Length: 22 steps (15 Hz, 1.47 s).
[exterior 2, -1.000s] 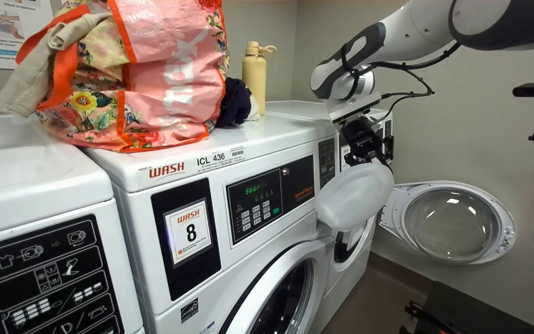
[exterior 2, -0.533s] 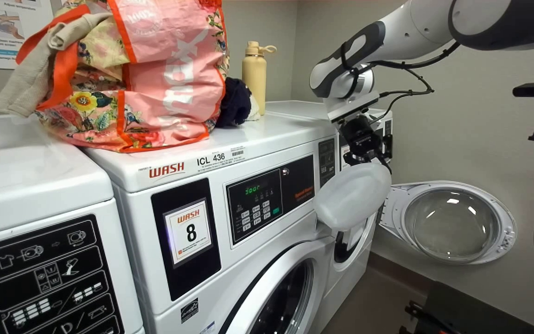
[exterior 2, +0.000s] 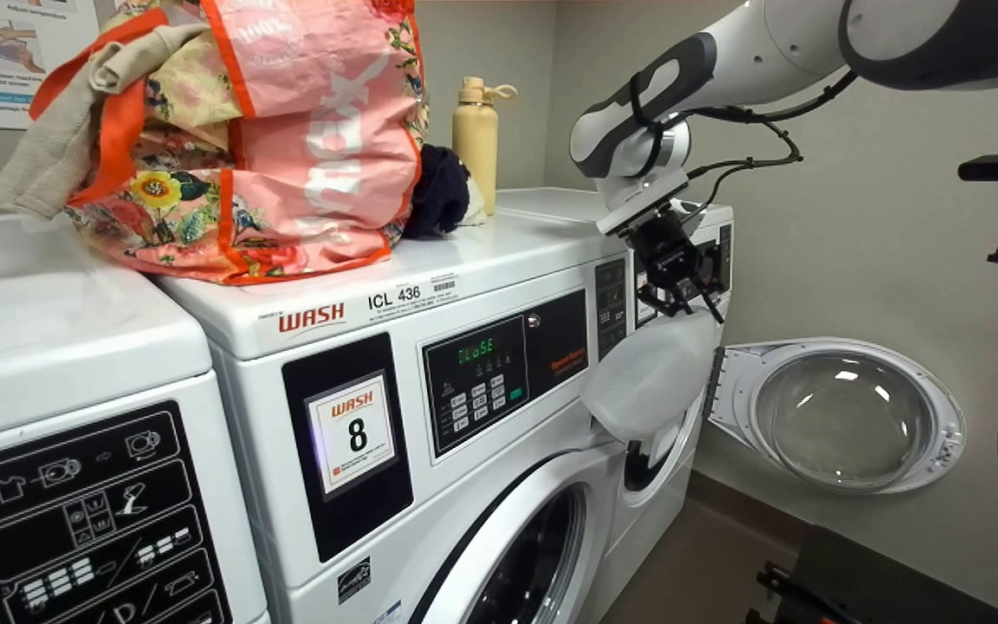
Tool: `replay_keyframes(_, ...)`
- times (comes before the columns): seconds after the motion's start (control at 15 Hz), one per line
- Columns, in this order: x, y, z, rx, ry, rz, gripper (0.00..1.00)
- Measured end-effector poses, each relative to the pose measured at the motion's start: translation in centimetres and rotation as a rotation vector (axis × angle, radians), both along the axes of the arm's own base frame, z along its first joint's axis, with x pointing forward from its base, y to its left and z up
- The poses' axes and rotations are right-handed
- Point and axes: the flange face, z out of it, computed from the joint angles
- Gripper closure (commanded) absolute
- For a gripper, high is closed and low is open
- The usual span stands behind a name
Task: Pour some detergent into the open washing machine drawer
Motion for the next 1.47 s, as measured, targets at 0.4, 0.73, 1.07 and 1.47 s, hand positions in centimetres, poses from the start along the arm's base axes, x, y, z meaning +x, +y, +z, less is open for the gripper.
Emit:
replay_keyframes(0.4,1.4,1.1,1.9,-0.224,-0.003,-0.006,0.94)
replay_keyframes(0.73,1.5,2.0,5.7,-0.391,-0.018,-0.031,0.94)
replay_keyframes(1.07,0.2,2.9,9.9,-0.513,-0.046,-0.059,0.94)
replay_keyframes(1.47,-2.4,4.8,16.9,-0.711,-0.120,-0.108,0.94)
